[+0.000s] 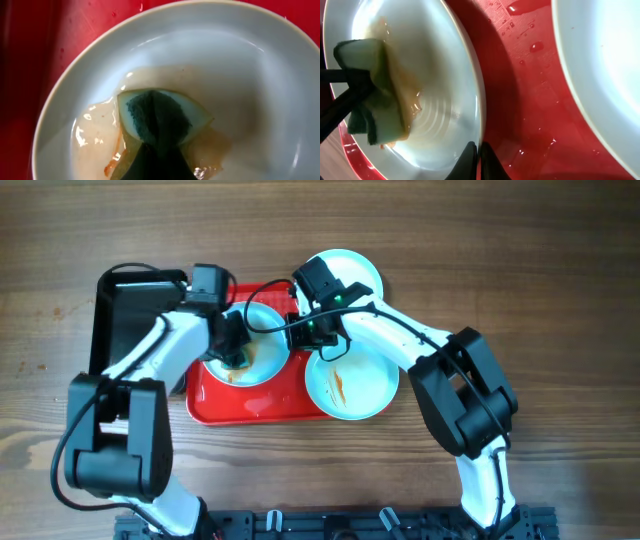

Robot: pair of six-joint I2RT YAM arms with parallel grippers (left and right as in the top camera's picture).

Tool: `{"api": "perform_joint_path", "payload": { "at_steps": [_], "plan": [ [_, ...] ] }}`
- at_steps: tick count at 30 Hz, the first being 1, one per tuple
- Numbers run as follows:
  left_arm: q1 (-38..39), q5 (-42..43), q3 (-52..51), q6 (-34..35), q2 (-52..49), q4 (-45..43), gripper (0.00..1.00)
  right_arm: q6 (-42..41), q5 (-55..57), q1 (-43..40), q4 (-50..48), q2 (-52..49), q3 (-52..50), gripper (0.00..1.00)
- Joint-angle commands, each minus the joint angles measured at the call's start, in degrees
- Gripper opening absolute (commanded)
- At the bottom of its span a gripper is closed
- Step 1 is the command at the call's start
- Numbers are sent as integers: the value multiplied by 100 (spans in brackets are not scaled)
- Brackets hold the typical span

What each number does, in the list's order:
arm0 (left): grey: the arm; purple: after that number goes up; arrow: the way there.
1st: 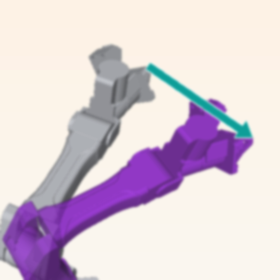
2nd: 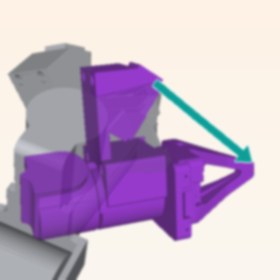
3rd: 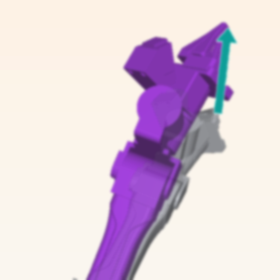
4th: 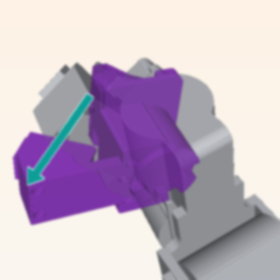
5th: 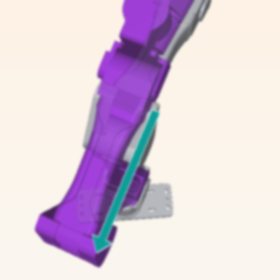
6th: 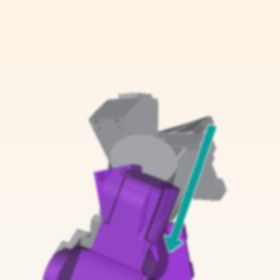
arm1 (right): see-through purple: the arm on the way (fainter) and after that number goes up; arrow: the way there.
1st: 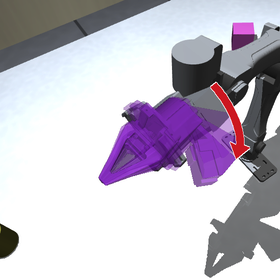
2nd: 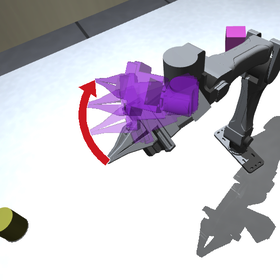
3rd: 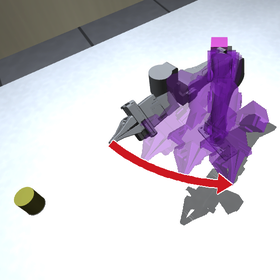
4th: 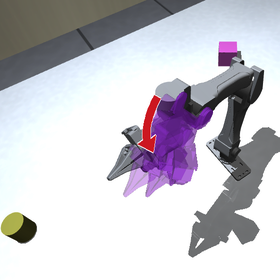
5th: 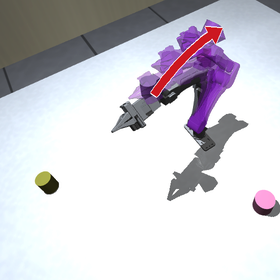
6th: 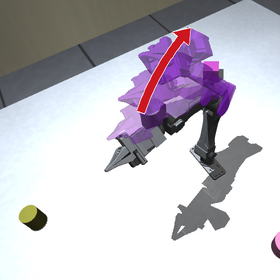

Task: Clean dirty plates on tray and stack at the side
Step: 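Scrub the left plate with the sponge while the right gripper holds it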

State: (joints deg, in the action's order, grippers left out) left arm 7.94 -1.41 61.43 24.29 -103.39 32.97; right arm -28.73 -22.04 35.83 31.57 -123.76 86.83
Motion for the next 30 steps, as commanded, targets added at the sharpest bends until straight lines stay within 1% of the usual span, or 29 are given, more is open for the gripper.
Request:
{"api": "perform_joint_path", "payload": {
  "at_steps": [1, 5, 7, 8, 9, 11, 13, 14, 16, 19, 20, 21, 23, 24, 25, 26, 28, 30],
  "plan": [
    [240, -1488, -120, 791, -227, -81, 4, 0, 42, -13, 42, -63, 59, 4],
    [319, -1644, -118, 1209, -227, 225, 4, -39, 39, -13, 42, -63, 59, 4],
    [319, -1392, -118, 1185, -225, 529, 4, -35, 44, -13, 35, -63, 59, 4],
    [319, -831, -118, 774, -227, 671, 4, -35, 44, -13, 37, -63, 59, 4],
    [319, 15, -118, 173, -227, 750, 4, -33, 44, -13, 42, -63, 59, 4],
    [319, 1198, -118, -514, -227, 824, 4, -35, 39, -13, 39, -63, 59, 4],
    [319, 2085, -118, -767, -227, 844, 4, -37, 42, -13, 37, -63, 59, 4],
    [319, 2317, -118, -767, -227, 846, 4, -37, 39, -13, 37, -63, 59, 4],
    [317, 2476, -118, -774, -227, 837, 4, -35, 39, -13, 44, -63, 59, 4],
    [208, 2465, 17, -1025, -227, 776, 4, -35, 37, -13, 42, -63, 59, 4],
    [144, 2319, 114, -1005, -227, 776, 4, -35, 37, -13, 42, -63, 59, 4],
    [90, 1971, 223, -793, -227, 778, 4, -35, 37, -13, 42, -63, 59, 4],
    [15, 796, 459, 116, -225, 820, 4, -35, 39, -13, 39, -63, 59, 4],
    [13, 105, 535, 750, -225, 901, 4, -35, 39, -13, 35, -63, 59, 4],
    [35, -227, 540, 1209, -225, 992, 4, -37, 39, -13, 31, -63, 59, 4],
    [79, -452, 540, 1746, -227, 1202, 4, -37, 39, -13, 26, -63, 59, 4],
    [170, -640, 540, 2365, -225, 1556, 4, -39, 39, -13, 22, -63, 59, 4],
    [219, -570, 540, 2889, -225, 1740, 4, -37, 39, -13, 17, -63, 59, 4]
  ]
}}
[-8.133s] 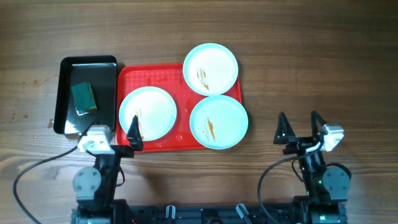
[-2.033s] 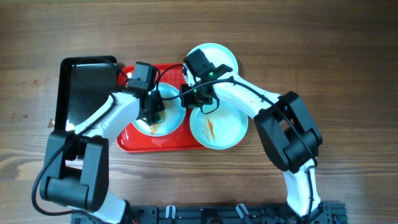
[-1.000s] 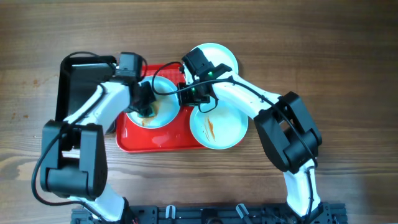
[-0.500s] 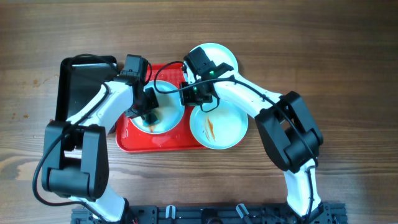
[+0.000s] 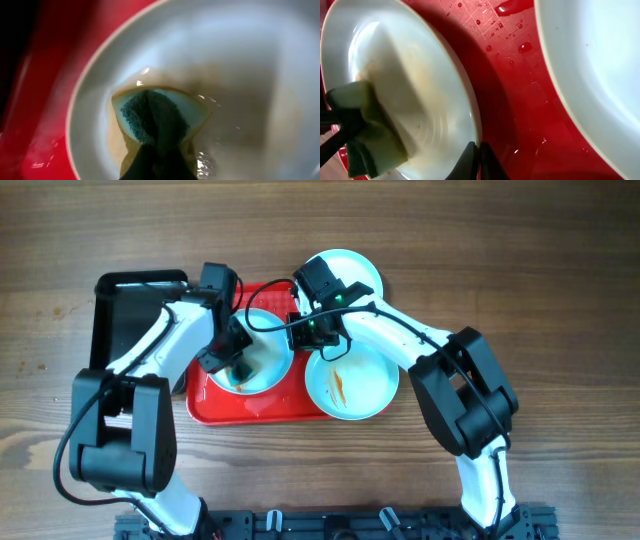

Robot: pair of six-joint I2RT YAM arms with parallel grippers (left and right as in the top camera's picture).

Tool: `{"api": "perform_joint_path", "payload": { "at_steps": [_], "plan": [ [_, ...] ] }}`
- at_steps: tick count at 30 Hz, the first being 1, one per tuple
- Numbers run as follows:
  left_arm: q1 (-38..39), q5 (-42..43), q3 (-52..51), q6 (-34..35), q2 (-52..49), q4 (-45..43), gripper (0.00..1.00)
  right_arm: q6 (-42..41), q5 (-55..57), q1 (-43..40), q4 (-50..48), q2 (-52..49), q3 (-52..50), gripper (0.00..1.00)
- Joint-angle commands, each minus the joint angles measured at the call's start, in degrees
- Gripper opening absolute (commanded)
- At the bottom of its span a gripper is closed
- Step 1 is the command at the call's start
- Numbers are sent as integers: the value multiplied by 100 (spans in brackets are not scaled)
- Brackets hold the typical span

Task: Clean dirty plates on tray and stack at the side
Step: 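Scrub the left plate with the sponge while the right gripper holds it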

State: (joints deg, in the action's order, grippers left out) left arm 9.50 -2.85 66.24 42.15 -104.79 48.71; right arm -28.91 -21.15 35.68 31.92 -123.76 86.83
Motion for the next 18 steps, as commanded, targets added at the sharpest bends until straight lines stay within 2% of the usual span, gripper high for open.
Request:
{"api": "perform_joint_path", "payload": {
  "at_steps": [1, 4, 8, 12, 15, 18],
  "plan": [
    [81, -175, 59, 1309, -85, 245, 4, -20, -50, 2, -17, -63, 59, 4],
    [90, 754, 59, 2208, -85, 431, 4, -20, -50, 2, -17, -63, 59, 4],
    [90, 1491, 59, 2916, -87, 428, 4, -20, -50, 2, -20, -63, 59, 4],
    [83, 1526, 59, 3274, -87, 426, 4, -20, -50, 2, -15, -63, 59, 4],
    [83, 1526, 57, 4402, -87, 564, 4, -17, -52, 2, -13, -63, 59, 4],
    [83, 1491, 57, 4857, -87, 560, 4, -17, -50, 2, -11, -63, 59, 4]
  ]
}}
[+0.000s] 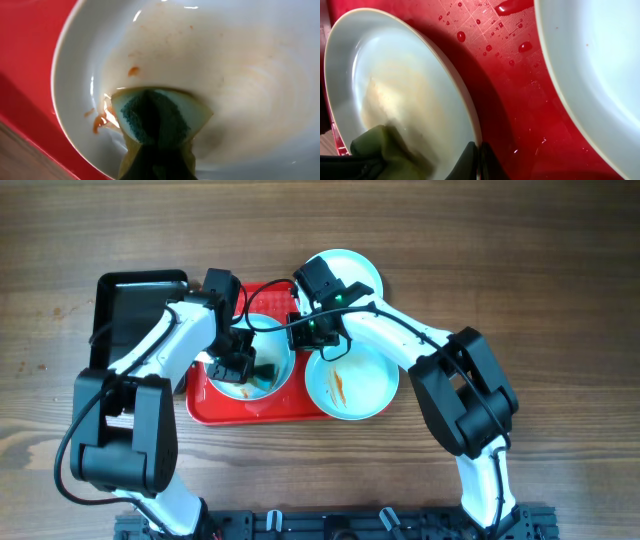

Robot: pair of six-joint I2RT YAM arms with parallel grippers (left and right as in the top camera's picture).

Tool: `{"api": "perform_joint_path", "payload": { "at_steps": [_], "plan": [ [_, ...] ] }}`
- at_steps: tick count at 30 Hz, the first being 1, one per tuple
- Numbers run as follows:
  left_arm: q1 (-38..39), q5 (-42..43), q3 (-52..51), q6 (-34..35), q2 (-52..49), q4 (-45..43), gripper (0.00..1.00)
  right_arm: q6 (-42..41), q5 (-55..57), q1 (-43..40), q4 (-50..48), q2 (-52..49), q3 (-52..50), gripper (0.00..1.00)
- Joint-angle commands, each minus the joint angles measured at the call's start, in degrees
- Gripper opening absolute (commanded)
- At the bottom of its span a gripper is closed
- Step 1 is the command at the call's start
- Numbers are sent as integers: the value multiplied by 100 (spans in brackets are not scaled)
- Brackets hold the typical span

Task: Clean dirty plates on tray and stack at the side

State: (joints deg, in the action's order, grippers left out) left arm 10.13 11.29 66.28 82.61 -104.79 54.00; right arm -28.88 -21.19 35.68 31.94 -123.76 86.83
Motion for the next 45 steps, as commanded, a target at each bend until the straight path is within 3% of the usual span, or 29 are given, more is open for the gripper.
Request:
{"api": "perform_joint_path", "payload": {
  "at_steps": [1, 7, 11, 12, 17, 19, 21, 26, 27, 30, 34, 39, 42, 43, 44, 45],
  "plan": [
    [20, -31, 52, 809, -87, 33, 4, -20, -46, 2, -15, -63, 59, 4],
    [22, -2135, 50, 946, -87, 74, 4, -20, -46, 2, -17, -63, 59, 4],
    [26, -2601, 48, 769, -87, -400, 4, -20, -46, 2, -15, -63, 55, 4],
    [39, -2597, 48, 337, -87, -669, 4, -20, -44, 2, -15, -63, 52, 4],
    [426, -2570, 48, -3174, -87, -2105, 4, -22, -44, 2, -13, -63, 48, 4],
    [654, -2570, 48, -4033, -87, -2306, 4, -22, -44, 2, -13, -63, 48, 4],
    [737, -2570, 48, -4433, -85, -2288, 4, -20, -44, 2, -13, -63, 48, 4],
    [407, -2079, 50, -4658, 407, -1709, 4, -2, -44, 2, -24, -63, 48, 4],
    [313, -1888, 50, -4872, 529, -1578, 4, 2, -44, 2, -42, -63, 48, 6],
    [90, -1222, 48, -5421, 682, -1268, 4, 0, -46, 2, -127, -63, 48, 41],
    [17, -874, 48, -6004, 658, -1036, 4, -52, -42, 4, -168, -66, 22, 46],
    [-175, -1132, 46, -6271, 651, -1040, 4, -1064, -118, 120, -516, -334, -146, 31],
    [-391, -1126, 46, -6290, 651, -1113, 4, -1185, -243, 262, -667, -476, -146, 30],
    [-490, -1005, 46, -6290, 654, -1106, 4, -1185, -247, 275, -658, -487, -146, 25],
    [-579, -750, 48, -6288, 654, -1113, 4, -1185, -247, 273, -636, -494, -146, 12],
    [-629, -581, 48, -6288, 654, -1117, 4, -1180, -247, 258, -636, -494, -144, 4]
  ]
}}
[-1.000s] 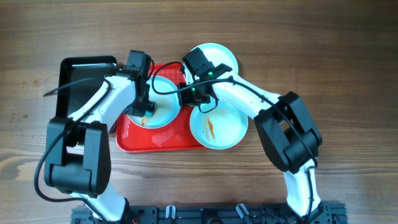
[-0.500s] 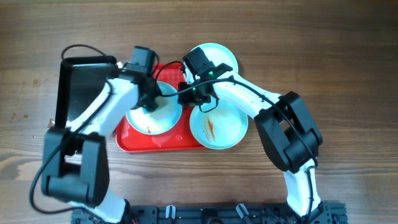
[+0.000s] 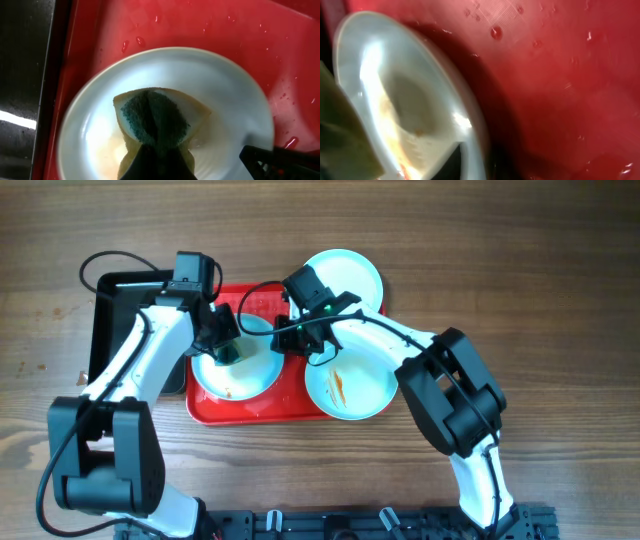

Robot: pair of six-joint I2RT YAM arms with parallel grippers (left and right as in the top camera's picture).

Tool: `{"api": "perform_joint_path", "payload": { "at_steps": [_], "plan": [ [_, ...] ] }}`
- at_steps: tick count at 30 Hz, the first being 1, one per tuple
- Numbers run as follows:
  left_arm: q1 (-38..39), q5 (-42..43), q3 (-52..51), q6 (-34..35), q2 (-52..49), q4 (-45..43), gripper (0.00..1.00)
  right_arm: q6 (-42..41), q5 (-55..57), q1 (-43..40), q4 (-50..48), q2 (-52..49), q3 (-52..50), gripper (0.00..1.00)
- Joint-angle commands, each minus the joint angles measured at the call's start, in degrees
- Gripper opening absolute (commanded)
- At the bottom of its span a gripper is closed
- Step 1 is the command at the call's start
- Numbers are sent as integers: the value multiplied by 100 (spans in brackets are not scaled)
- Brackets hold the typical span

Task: Clean dirty plates on tray and stack at the side

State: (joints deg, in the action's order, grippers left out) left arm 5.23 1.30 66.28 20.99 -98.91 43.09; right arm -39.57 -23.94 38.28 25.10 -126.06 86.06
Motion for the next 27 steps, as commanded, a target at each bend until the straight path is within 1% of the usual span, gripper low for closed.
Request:
{"api": "perform_joint_path", "payload": {
  "at_steps": [1, 4, 7, 9, 11, 12, 15, 19, 21, 25, 27],
  "plan": [
    [-184, 608, 48, -129, 79, -68, 4, -87, -63, -39, 46, -262, -57, 4],
    [-254, 1113, 96, -133, 162, -173, 4, 70, -216, -216, 94, -221, 13, 4],
    [-260, 1248, 267, -131, 389, -138, 4, 540, -125, -415, 271, 142, 20, 4],
    [-374, 1438, 393, -129, 671, -4, 4, 857, 525, -424, 560, 555, 20, 4],
    [-557, 1434, 428, -129, 942, 140, 4, 1110, 1231, -402, 828, 896, 20, 4],
    [-748, 1432, 428, -129, 1115, 219, 4, 1266, 1762, -402, 997, 1117, 20, 4],
    [-1062, 1429, 428, -131, 1191, 361, 4, 1436, 2905, -402, 1246, 1464, 20, 4],
    [-1185, 992, 413, -129, 1191, 479, 4, 1781, 4151, -319, 1458, 1766, 20, 4],
    [-1185, 949, 413, -131, 1191, 481, 4, 1864, 4717, -129, 1486, 1788, 20, 4],
    [-1185, 793, 411, -129, 1189, 479, 4, 2011, 6011, 505, 1464, 1788, 20, 4],
    [-1185, 758, 409, -129, 1189, 479, 4, 2009, 6913, 885, 1460, 1788, 20, 4]
  ]
}}
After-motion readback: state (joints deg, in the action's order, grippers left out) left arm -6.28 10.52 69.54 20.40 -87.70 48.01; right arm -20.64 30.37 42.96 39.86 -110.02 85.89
